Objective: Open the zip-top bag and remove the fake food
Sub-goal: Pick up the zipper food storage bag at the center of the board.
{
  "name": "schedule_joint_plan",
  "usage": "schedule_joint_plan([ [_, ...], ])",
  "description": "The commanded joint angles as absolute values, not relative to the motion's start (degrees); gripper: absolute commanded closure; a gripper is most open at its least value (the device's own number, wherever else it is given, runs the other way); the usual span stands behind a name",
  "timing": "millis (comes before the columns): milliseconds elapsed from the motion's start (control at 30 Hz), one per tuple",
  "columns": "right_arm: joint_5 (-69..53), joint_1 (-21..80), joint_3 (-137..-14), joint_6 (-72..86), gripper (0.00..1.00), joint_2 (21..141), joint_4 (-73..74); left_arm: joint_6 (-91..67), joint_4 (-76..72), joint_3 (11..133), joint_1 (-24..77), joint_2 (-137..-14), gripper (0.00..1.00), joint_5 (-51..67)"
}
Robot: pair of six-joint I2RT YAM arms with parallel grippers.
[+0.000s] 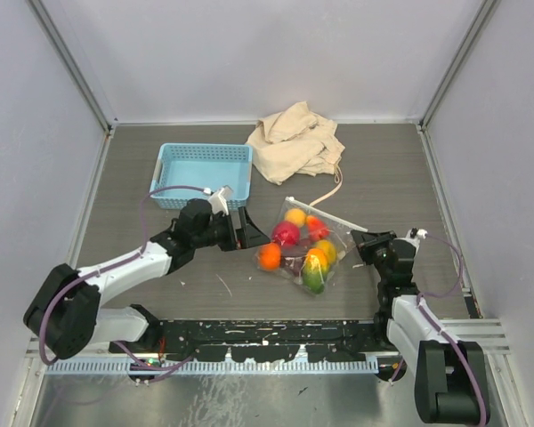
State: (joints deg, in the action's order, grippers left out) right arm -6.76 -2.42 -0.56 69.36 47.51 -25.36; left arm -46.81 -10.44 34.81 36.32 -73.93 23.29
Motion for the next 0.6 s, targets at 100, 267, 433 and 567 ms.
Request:
schedule_joint_plan([
  [100,-13.84,-3.08,-2.87,58.29,0.97,46.13,-35.42,-44.17,-11.97,31.27,36.42,-62.70,0.00,21.62],
  [267,-21.39,-3.16,-8.14,48.90,0.98,47.94,-42.33,-41.09,-9.77,28.91,36.45,-52.67,0.02,18.70],
  [433,-37.76,-3.16,-19.03,42.86,0.98,58.61,-45.41,-36.83,-8.23,26.07,36.47,-40.61,0.02,14.93],
  [567,-48.84,-3.09,-24.53,45.51,0.99,67.11,-52.44,-35.15,-7.02,24.31,36.38,-32.75,0.02,12.61],
])
